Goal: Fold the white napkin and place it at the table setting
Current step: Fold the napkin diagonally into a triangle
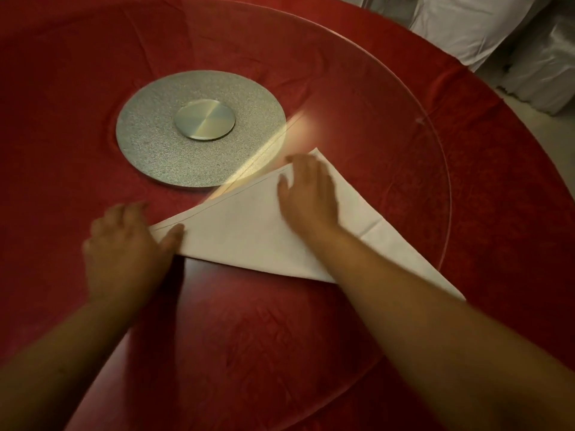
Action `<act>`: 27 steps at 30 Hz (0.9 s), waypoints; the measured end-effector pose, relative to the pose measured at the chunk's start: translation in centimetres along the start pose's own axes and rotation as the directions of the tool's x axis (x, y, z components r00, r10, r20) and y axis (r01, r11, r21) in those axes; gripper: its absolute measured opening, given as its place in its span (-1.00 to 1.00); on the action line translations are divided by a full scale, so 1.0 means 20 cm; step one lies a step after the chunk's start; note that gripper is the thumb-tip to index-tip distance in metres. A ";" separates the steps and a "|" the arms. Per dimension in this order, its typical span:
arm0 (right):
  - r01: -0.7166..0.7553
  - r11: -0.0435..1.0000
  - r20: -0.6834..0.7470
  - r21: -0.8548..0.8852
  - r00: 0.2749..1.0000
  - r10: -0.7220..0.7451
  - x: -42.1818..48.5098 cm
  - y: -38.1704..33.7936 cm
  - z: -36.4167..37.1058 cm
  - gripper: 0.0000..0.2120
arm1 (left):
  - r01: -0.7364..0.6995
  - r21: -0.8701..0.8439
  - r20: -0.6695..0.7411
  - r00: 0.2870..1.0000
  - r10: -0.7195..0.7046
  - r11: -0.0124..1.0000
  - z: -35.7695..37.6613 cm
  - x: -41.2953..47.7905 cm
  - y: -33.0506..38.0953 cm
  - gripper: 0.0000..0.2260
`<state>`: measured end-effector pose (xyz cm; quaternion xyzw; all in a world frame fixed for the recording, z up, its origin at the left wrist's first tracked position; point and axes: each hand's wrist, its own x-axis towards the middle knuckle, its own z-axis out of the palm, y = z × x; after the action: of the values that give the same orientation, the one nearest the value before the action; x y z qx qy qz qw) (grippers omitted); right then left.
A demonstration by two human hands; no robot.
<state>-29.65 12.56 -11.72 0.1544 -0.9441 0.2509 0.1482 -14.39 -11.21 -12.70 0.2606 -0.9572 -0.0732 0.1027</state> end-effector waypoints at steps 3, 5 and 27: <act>0.140 0.985 0.109 0.106 0.982 -0.151 -0.29 -0.25 0.07 -0.54 | 0.012 0.003 0.126 0.992 -0.012 1.000 -0.03 0.06 -0.05 -0.47; 0.196 0.972 0.190 0.134 0.957 -0.219 -0.43 -0.39 0.13 -0.47 | 0.064 -0.061 0.193 0.980 -0.052 0.996 -0.04 0.10 -0.07 -0.54; -0.002 0.932 0.423 -0.362 0.891 0.166 -0.69 0.10 -0.16 -0.38 | -0.061 -0.036 0.101 0.993 0.065 0.997 -0.26 -0.13 -0.66 -0.56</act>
<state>-17.25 18.86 -14.72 0.1374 -0.9879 0.0420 -0.0584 -4.56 -21.46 -10.63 0.2245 -0.9676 -0.0987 0.0602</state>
